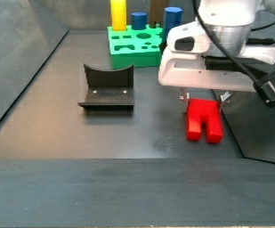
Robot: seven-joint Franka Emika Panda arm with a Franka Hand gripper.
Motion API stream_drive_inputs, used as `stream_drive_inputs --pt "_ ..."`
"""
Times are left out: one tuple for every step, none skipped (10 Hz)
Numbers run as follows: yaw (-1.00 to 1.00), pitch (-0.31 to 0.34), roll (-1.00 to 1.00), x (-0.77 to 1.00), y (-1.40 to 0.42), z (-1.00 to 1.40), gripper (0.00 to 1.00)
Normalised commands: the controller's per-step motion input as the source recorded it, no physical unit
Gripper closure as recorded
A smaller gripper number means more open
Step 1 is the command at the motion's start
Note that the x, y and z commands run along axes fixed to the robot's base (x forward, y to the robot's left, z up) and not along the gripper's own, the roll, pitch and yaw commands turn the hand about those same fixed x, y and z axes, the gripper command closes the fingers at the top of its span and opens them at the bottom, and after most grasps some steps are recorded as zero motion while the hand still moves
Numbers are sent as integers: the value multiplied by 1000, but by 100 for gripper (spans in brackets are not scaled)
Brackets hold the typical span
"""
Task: Pick up the double-square object. Move up. Place the double-square object on the fixture. Regrasp the double-square object. Move to above the board. Insert the double-square object.
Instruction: Pick up the double-square object, then move up.
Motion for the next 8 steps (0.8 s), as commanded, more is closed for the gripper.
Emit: stream_drive_inputs --pt "0 0 0 0 0 0 100" --pt "0 0 0 0 0 0 100" --pt "0 0 0 0 0 0 100" --pt "0 0 0 0 0 0 100" --pt "0 0 0 0 0 833 100" --pt "24 1 -7 0 -56 831 100" --pt "24 26 0 -44 -52 741 100" --pt "15 42 24 -41 -24 599 100"
